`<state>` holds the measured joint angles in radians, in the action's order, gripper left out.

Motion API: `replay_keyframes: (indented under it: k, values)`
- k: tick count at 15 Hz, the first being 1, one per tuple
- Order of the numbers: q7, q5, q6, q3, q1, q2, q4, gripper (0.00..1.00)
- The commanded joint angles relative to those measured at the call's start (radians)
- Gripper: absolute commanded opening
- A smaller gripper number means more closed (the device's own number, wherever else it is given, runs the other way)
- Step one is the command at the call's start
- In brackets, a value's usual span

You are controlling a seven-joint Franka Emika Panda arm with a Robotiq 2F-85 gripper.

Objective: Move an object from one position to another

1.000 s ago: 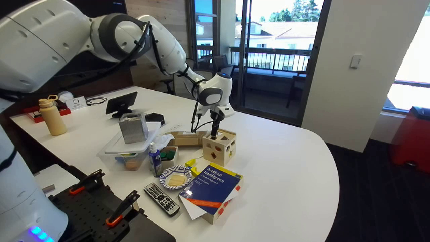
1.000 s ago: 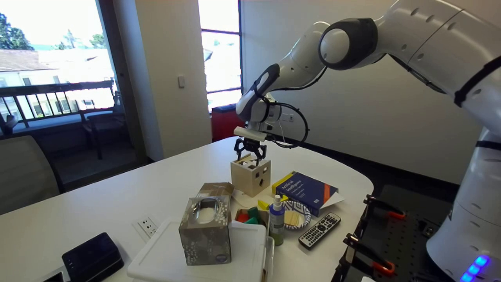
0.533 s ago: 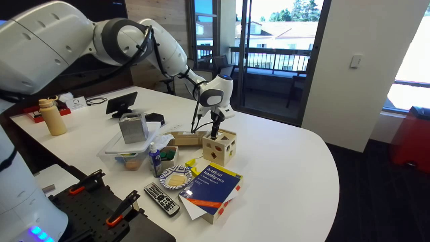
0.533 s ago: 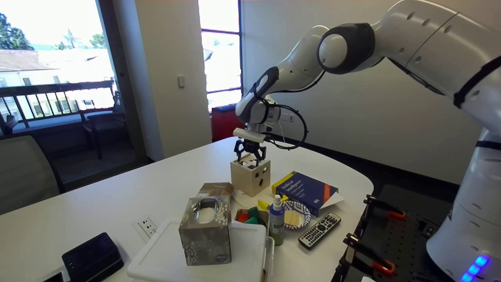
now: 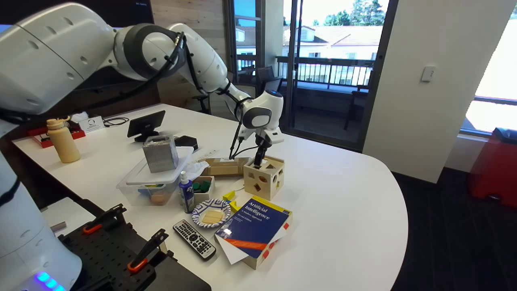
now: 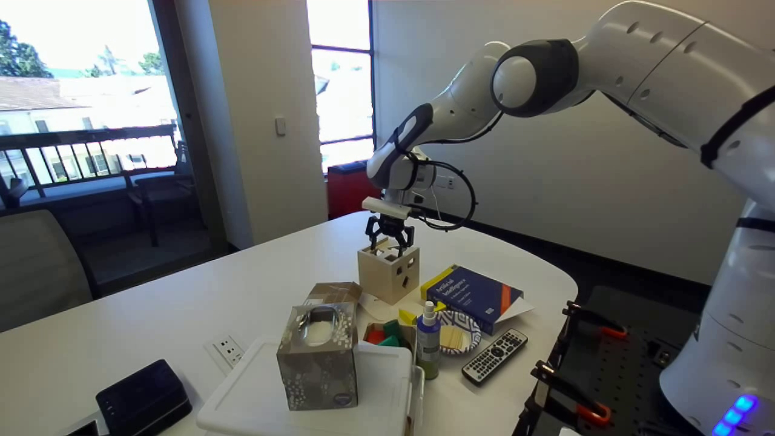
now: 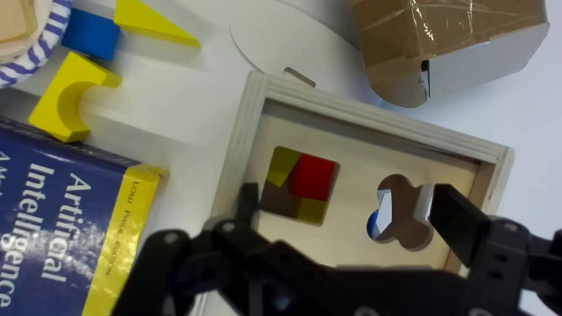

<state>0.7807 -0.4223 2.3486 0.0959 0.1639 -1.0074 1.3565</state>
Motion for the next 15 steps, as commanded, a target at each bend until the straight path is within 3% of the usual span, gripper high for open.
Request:
replay_keyframes:
  k: [1, 15]
  values:
    - [0.052, 0.010, -0.063, 0.009, 0.012, -0.030, -0.053, 1.00]
    - [0.207, 0.110, -0.246, 0.055, 0.002, -0.069, -0.151, 1.00]
